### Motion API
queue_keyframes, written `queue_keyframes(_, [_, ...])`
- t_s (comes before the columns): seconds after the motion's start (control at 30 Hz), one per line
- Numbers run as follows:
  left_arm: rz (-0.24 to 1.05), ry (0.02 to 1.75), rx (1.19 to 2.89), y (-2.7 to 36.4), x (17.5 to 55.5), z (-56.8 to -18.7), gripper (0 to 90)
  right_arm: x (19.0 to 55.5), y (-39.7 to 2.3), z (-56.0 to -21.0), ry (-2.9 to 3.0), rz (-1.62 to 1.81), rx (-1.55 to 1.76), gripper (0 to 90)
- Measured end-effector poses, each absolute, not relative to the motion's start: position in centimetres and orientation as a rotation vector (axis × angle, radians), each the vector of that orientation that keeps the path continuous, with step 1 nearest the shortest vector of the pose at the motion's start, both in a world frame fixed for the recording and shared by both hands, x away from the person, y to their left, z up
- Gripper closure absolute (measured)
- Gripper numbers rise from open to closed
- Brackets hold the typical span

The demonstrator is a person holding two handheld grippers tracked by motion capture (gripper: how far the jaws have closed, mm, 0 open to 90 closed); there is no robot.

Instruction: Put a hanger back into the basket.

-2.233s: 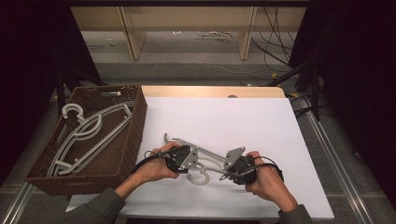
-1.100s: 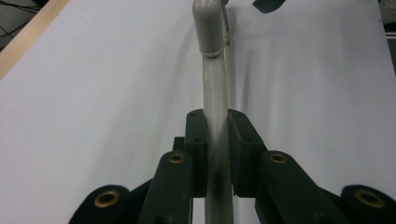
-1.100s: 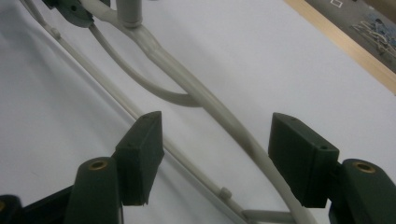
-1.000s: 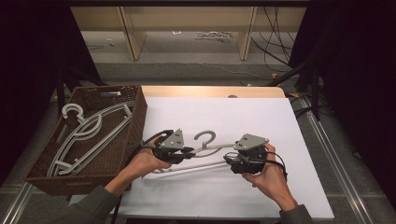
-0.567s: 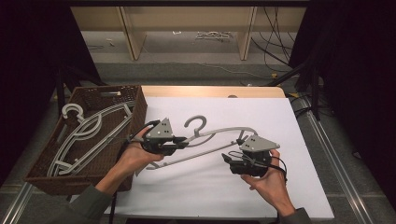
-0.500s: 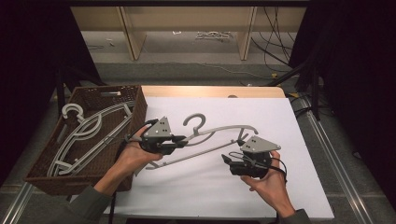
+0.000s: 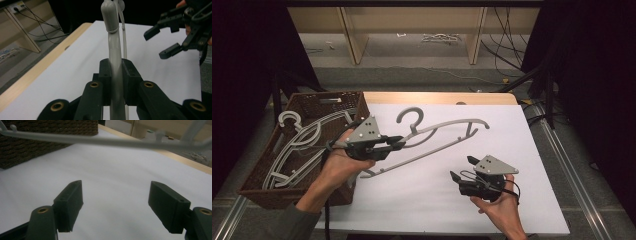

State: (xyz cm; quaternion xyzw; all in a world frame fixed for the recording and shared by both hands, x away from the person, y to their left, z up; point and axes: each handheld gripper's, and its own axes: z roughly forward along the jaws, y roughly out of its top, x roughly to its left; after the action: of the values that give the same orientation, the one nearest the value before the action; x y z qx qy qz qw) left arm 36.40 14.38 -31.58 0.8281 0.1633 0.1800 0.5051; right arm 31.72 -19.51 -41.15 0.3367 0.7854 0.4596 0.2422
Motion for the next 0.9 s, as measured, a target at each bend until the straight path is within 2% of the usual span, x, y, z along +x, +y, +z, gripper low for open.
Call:
queue_keyframes(0.23, [0.490,0.401,1.974,16.0,36.2,-28.6,79.5,31.3,-19.5,-41.9,2.169,1.253,0.929,28.6])
queue_keyframes(0.43, [0.580,0.443,1.938,18.9,36.2,-27.2,79.6,31.2,-19.6,-41.9,2.173,1.252,0.933,28.6])
queue_keyframes(0.9, [0.734,0.657,1.921,26.3,37.7,-28.0,79.6,31.2,-19.6,-42.2,2.176,1.245,0.943,28.6])
